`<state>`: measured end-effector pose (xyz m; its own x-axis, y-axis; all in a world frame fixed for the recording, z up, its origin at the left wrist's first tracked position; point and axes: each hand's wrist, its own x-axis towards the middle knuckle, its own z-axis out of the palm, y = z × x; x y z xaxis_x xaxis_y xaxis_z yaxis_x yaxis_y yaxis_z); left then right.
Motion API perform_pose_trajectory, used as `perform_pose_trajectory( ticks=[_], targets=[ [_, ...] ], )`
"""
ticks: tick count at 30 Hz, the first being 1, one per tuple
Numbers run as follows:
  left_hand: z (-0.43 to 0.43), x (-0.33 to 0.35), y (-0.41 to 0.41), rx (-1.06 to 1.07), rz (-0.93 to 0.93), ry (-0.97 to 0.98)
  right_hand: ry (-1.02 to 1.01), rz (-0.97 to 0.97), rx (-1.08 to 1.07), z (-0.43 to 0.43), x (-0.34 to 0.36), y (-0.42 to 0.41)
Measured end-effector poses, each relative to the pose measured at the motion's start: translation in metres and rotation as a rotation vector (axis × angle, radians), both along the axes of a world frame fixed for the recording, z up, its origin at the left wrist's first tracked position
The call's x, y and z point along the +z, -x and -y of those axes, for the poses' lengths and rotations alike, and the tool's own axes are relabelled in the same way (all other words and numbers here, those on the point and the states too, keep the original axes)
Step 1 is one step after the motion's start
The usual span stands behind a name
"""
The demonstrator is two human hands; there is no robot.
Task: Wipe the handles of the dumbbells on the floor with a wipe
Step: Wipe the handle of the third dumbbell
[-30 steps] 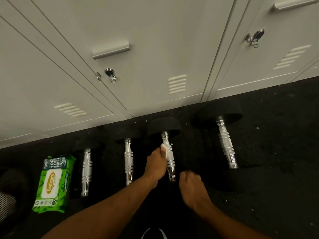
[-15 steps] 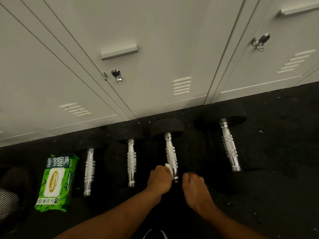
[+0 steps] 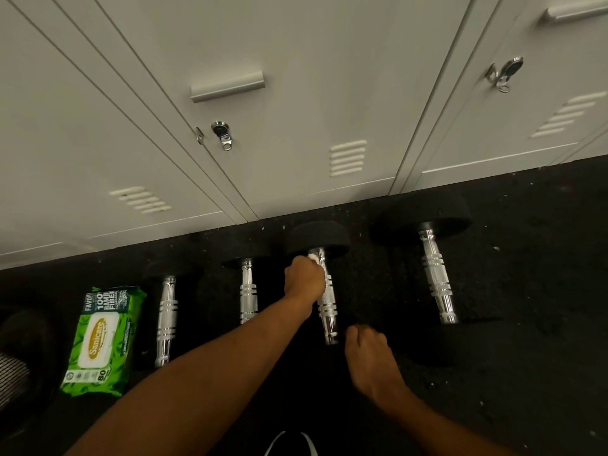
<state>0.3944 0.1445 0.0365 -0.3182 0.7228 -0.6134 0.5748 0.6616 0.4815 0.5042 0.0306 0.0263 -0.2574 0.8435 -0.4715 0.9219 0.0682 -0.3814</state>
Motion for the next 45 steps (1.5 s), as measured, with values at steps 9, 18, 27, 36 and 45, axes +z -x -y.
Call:
perform_pose_trajectory(
  ticks=[9, 18, 27, 36, 45],
  targets=[
    [0.044, 0.006, 0.004, -0.224, -0.05, -0.039, -0.001, -0.031, -0.027, 0.0, 0.0, 0.001],
    [0.083, 0.018, 0.013, -0.485, -0.062, 0.176, -0.082, -0.015, -0.059, 0.003, -0.009, 0.002],
    [0.056, 0.004, 0.008, -0.091, 0.024, 0.114, 0.028, -0.024, -0.04, 0.003, -0.006, 0.001],
    [0.002, 0.009, -0.001, 0.024, 0.037, 0.021, 0.072, 0.011, 0.009, 0.0, -0.001, 0.0],
    [0.037, 0.008, 0.005, -0.219, -0.057, -0.046, 0.065, -0.002, -0.032, -0.001, 0.003, 0.001]
  ],
)
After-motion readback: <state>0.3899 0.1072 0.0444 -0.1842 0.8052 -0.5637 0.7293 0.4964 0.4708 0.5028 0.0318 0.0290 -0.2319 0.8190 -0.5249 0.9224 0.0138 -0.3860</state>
